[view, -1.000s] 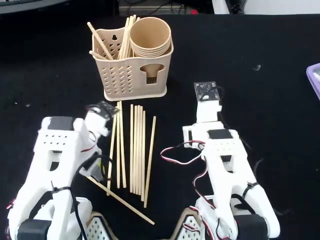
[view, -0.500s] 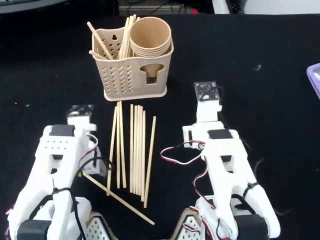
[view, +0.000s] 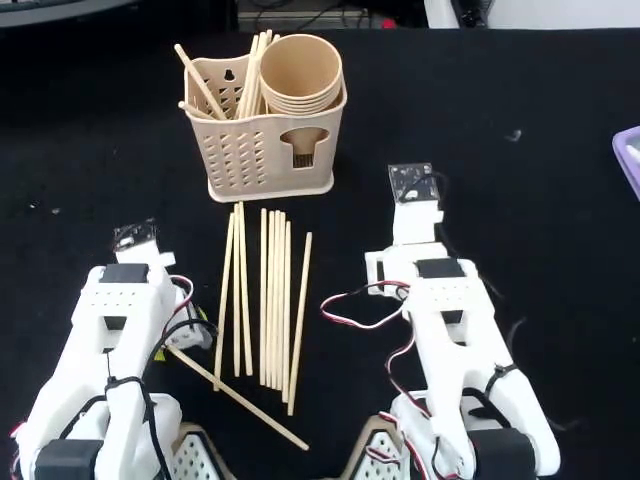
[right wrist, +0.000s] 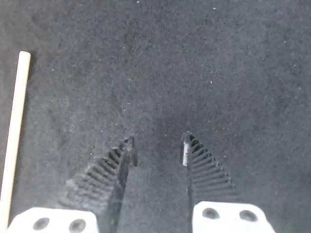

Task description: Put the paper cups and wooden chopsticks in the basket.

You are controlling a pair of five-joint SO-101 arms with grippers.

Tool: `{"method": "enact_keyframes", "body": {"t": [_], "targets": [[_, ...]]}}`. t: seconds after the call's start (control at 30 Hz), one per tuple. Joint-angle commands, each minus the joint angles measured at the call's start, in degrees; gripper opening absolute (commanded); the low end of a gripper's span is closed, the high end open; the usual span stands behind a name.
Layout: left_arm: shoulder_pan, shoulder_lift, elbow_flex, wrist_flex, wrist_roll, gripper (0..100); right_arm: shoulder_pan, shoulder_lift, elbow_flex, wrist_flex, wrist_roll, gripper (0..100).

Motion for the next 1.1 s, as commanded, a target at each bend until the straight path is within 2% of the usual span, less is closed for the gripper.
{"method": "enact_keyframes", "body": {"t": [0.0,0.23,0.47,0.77,0.93,1.07], "targets": [[-0.4,-0.4,0.3,-3.4,0.7,24,0.8,-2.2,-0.2,-1.0,0.0,15.9],[-0.4,6.2,3.1,-10.7,0.4,14,0.9,-2.2,-0.2,-1.0,0.0,15.9],[-0.8,12.4,-5.1,-12.0,0.7,3,0.9,-2.2,-0.2,-1.0,0.0,15.9],[0.1,9.9,-13.5,-11.4,0.8,3,0.9,-2.2,-0.2,-1.0,0.1,15.9],[5.4,7.6,-13.9,-7.1,0.7,3,0.9,-2.2,-0.2,-1.0,0.1,15.9],[12.4,6.9,-14.6,-8.7,0.7,3,0.9,-2.2,-0.2,-1.0,0.1,15.9]]}}
